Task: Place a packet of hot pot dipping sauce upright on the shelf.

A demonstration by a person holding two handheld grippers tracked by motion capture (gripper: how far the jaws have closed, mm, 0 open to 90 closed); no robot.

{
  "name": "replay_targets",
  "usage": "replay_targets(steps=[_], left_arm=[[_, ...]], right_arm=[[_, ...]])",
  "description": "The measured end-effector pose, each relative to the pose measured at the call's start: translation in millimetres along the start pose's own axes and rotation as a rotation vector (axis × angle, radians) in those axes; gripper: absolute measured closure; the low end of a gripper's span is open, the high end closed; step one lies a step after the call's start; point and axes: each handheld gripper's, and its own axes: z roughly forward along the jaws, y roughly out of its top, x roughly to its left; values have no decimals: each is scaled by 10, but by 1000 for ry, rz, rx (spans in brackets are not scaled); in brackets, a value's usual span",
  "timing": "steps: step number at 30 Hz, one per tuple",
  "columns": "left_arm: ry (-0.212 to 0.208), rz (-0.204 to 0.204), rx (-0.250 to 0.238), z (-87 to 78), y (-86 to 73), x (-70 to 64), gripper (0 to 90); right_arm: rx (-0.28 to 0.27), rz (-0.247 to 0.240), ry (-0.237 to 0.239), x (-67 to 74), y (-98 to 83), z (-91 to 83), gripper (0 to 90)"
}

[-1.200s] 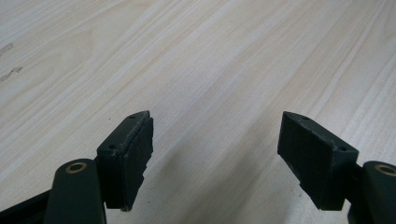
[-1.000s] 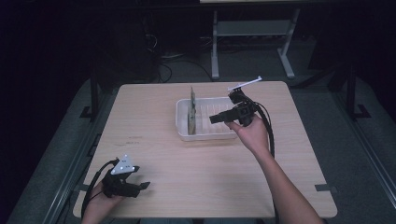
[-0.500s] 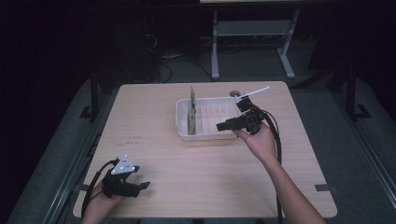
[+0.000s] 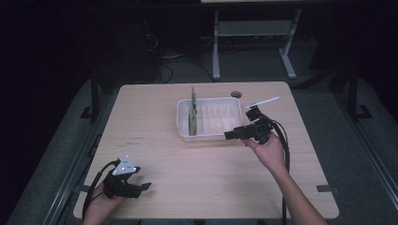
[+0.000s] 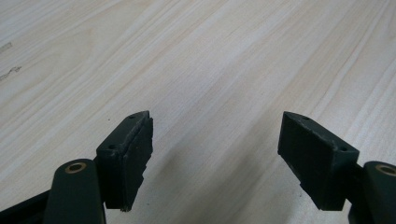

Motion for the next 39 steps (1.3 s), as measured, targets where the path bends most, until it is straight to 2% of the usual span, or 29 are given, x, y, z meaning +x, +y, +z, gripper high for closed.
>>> replay_targets(steps=[18, 39], left_arm=[[0, 5, 5, 10, 6, -5, 255], [-1, 6, 7, 24, 14, -14, 251]], right_arm=[[31, 16, -2, -99, -371, -5, 415], [25, 40, 2, -200, -755, -55, 414]])
